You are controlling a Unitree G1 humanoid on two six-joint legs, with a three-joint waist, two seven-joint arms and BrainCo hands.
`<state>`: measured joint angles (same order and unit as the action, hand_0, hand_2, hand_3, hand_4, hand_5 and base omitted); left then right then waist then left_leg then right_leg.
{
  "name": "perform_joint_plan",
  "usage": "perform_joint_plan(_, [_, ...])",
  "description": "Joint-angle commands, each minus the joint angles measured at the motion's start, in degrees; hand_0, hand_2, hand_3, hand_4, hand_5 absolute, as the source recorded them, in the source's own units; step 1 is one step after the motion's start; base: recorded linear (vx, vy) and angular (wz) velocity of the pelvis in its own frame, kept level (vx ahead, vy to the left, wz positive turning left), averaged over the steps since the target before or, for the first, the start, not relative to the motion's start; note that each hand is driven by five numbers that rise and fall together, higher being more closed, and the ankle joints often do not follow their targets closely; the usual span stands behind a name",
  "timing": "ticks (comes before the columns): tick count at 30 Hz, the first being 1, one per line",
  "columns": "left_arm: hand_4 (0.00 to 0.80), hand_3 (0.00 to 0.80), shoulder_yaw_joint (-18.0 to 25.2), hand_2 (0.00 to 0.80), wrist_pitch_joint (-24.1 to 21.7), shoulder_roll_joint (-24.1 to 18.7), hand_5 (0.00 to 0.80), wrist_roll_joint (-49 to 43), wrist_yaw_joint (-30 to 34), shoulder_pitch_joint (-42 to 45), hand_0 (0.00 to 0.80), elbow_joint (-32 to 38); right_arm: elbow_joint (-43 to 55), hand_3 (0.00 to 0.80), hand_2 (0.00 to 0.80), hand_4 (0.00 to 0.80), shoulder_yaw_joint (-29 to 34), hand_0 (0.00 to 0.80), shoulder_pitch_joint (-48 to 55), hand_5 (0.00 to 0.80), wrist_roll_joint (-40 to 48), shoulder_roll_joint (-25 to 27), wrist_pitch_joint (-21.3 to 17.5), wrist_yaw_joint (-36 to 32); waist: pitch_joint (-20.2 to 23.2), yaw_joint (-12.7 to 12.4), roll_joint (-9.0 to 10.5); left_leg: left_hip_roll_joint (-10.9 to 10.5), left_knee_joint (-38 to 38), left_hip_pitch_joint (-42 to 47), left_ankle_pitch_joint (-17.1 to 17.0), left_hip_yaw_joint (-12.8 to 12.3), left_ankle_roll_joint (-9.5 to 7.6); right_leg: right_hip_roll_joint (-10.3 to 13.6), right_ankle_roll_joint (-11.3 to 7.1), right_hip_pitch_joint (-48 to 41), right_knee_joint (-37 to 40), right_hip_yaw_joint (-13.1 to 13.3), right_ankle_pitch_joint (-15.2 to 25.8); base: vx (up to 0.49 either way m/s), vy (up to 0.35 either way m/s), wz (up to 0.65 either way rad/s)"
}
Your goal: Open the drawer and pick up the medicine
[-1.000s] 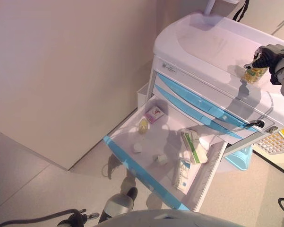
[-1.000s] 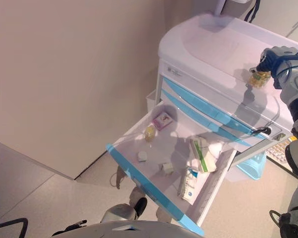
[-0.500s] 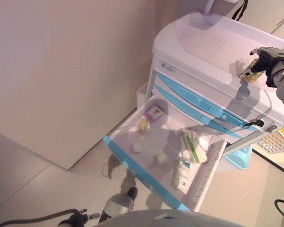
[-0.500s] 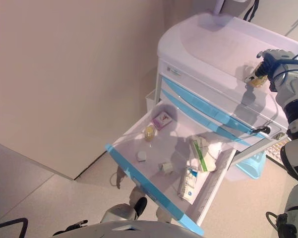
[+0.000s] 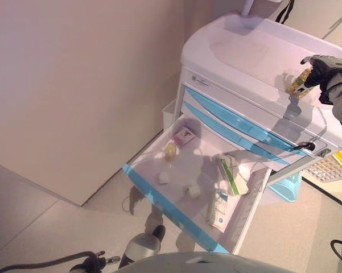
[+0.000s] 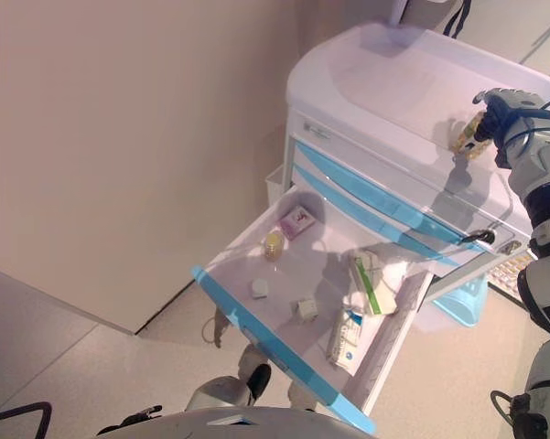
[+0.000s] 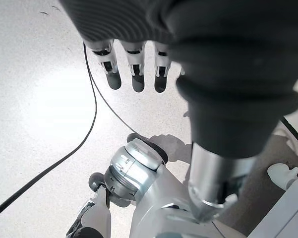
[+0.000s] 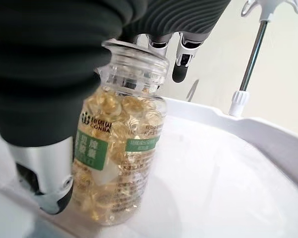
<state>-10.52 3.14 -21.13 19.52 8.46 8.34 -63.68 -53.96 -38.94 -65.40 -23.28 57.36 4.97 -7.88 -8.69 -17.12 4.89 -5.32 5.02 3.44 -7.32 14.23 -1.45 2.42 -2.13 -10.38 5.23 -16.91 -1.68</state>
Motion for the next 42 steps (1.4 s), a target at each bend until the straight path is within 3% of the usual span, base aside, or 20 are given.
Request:
perform_joint_plan(1, [0.0,0.0,-2.2,0.0,-0.9,-2.8,0.0,-2.2,0.7,0.7,0.0,-0.2,2.8,0.0,0.0,0.0,-2.7,0.0,-7.2,0.0,4.4,5.3,0.8,3.2,1.7,-0.1,1.64,-1.1,-0.3,3.5,7.2,-1.4,-0.53,1.3,-2.35,2.2,-2.8,2.3,2.4,-0.023,-0.011,-0.05])
perform_joint_plan(16, [0.0,0.0,-3.5,0.0,0.0,-2.5,0.0,-3.8,1.5,-1.0,0.0,-0.5,7.3,0.0,0.0,0.0,-1.0,0.0,-9.8,0.0,17.5,6.5,1.0,8.1,3.5,3.6,1.3,-0.6,-0.2,4.3,8.2,-5.6,-0.57,1.2,-2.46,2.7,-2.9,5.1,2.8,-0.028,-0.014,-0.09])
perform_joint_plan(26, [0.0,0.0,-4.6,0.0,1.3,-2.7,0.0,-7.0,2.9,-2.1,0.0,-0.8,8.7,0.0,0.0,0.0,4.2,0.0,-4.8,0.0,19.0,7.5,2.4,10.5,3.8,7.2,0.37,-0.3,-0.8,4.7,9.4,-9.9,-0.9,1.1,-2.69,3.6,-2.1,8.5,3.8,-0.029,-0.031,-0.22])
perform_joint_plan(32, [0.0,0.0,-5.2,0.0,1.0,-2.7,0.0,-8.0,3.3,-2.8,0.0,-0.7,11.5,0.0,0.0,0.0,10.4,0.0,2.4,0.0,20.2,9.2,2.7,13.7,3.8,10.1,-0.01,0.2,-0.9,4.6,10.1,-13.0,-0.97,0.7,-3.03,4.6,-1.3,11.1,4.7,-0.036,-0.042,-0.37])
perform_joint_plan(36, [0.0,0.0,-5.6,0.0,1.4,-2.5,0.0,-7.9,3.5,-3.9,0.0,-0.4,12.5,0.0,0.0,0.0,17.9,0.0,10.5,0.0,25.4,8.8,3.6,14.5,3.7,12.4,-0.56,0.7,-0.7,4.3,10.3,-15.0,-0.89,0.3,-3.31,5.7,-1.1,13.3,5.0,-0.049,-0.032,-0.35])
perform_joint_plan(42, [0.0,0.0,-6.4,0.0,2.6,-1.7,0.0,-8.2,3.9,-6.3,0.0,-1.5,12.8,0.0,0.0,0.0,29.0,0.0,23.7,0.0,32.9,1.0,4.3,12.2,3.2,15.1,-1.33,1.3,-0.5,4.2,10.5,-17.5,-0.87,0.0,-3.26,6.7,-1.3,15.6,5.3,-0.018,-0.024,-0.4])
